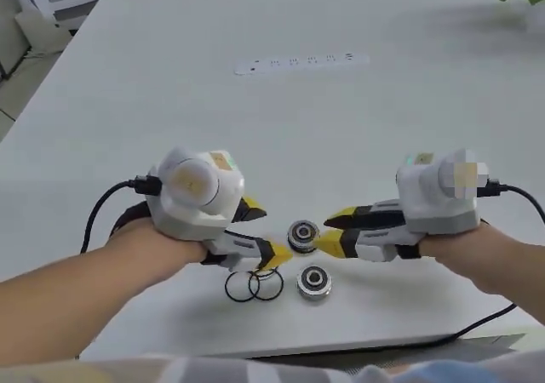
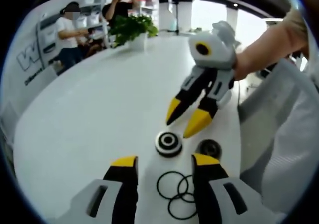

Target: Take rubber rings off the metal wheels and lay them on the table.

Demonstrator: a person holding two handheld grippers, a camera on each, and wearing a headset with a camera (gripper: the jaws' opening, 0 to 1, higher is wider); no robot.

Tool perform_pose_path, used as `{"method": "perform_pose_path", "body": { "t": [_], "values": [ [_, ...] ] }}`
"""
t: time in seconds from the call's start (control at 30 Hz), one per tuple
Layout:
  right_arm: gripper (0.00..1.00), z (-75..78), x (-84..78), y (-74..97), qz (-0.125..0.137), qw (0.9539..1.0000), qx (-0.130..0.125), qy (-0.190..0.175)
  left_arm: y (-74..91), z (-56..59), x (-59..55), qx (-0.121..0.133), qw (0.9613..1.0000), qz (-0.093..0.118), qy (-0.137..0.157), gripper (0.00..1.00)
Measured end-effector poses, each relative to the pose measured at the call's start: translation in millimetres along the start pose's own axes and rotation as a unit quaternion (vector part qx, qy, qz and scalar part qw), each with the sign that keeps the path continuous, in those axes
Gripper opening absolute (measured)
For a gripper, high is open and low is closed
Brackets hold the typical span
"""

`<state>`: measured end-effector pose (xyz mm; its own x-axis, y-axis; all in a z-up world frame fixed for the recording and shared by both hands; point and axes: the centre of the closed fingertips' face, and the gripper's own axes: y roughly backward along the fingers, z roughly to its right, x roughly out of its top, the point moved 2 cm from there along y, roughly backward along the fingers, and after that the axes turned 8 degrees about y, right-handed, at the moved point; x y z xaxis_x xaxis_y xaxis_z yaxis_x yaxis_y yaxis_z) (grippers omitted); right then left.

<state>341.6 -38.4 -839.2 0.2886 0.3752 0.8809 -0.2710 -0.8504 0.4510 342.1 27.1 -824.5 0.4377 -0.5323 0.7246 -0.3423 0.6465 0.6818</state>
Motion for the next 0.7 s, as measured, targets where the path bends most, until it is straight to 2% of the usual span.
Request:
{"method": "perform_pose_path", "body": {
  "t": [0.47,0.7],
  "values": [
    [0.16,-0.1,-13.7,-5.3,-0.011,0.9998,0.001,0.019,-15.2,3.0,4.8,-0.01,0.9998,0.006,0.015,0.32],
    [0.12,3.4,-14.0,-6.3,-0.009,0.9994,-0.001,0.032,-20.6,6.0,7.7,-0.013,0.9998,0.009,0.01,0.23]
  ]
}}
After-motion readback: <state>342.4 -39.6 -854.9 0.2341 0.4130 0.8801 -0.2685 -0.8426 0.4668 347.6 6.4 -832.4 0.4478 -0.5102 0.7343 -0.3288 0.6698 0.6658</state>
